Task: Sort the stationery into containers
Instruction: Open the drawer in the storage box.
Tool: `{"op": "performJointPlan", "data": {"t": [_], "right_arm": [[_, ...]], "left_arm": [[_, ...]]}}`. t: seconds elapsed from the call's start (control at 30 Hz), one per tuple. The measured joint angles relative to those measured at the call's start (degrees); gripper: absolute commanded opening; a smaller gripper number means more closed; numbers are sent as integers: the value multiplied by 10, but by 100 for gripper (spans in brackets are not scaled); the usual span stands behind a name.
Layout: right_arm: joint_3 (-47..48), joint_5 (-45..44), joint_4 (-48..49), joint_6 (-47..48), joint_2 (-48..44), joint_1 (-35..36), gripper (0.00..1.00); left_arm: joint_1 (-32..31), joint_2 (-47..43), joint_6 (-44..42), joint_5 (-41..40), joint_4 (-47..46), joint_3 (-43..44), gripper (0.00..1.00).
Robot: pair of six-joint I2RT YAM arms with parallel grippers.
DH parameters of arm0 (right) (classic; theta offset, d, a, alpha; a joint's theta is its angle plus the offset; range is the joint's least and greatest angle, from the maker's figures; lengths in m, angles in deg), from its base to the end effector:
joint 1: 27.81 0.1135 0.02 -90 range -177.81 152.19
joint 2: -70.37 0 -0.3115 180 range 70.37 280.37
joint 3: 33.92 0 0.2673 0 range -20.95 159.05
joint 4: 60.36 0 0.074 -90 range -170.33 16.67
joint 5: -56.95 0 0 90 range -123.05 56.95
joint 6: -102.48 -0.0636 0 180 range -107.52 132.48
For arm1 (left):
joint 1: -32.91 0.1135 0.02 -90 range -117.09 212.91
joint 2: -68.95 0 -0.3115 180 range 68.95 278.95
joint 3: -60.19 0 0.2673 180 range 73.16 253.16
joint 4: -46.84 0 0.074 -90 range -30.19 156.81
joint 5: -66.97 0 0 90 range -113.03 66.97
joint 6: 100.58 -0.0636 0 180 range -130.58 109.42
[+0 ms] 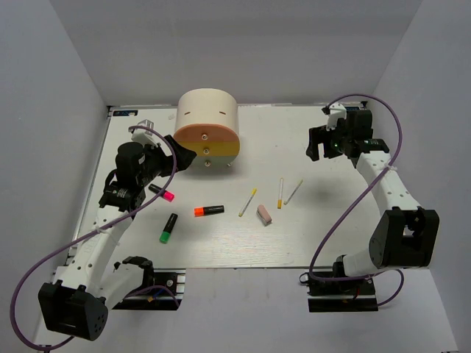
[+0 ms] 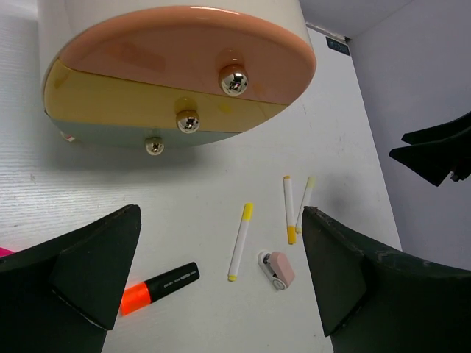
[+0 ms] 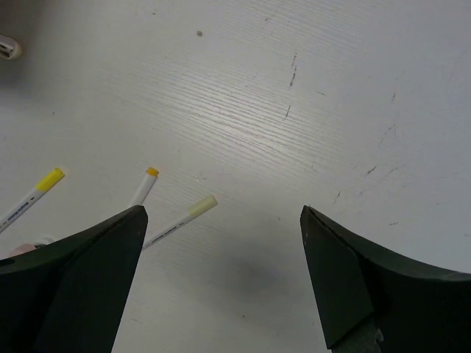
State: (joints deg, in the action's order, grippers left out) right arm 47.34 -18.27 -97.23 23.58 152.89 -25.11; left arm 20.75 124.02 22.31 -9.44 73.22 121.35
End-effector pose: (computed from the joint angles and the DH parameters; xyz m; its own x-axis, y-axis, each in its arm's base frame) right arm 0.3521 0.0328 0.3328 -0.5579 -0.2127 -0.8022 -0.3601 0.9329 0.0031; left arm 0.2264 -0.0641 0.3501 -0.5128 -0.4294 -0.7434 0.1688 0.7986 -0.5778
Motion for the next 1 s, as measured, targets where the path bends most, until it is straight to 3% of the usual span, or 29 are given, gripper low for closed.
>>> {"op": "performJointPlan", "data": {"t": [0.3,0.6,0.73,0.8,0.83,0.87,0.9,0.93,1.0], "right_arm": [[18,73,-51,83,0,0,90],[18,97,-83,127,0,0,90],[18,102,-89,132,-1,0,90],[18,106,-90,135,-1,0,75],[18,108,-90,137,-1,0,62],[18,110,-91,137,-1,0,23],[18,113,-91,140,-1,0,4],[18,116,-91,137,-1,0,0],[18,120,-92,135,-1,0,4]], "left_arm": [[0,0,13,9,-1,0,99],[0,-1,22,19,0,0,91],[-2,-3,26,21,-1,0,83],[-3,-4,27,22,0,0,79],[-3,-5,28,22,0,0,71],[-3,-6,30,23,0,0,65],[-3,-7,30,23,0,0,57],[-3,-8,32,23,0,0,37],[-3,-9,34,24,0,0,21]]}}
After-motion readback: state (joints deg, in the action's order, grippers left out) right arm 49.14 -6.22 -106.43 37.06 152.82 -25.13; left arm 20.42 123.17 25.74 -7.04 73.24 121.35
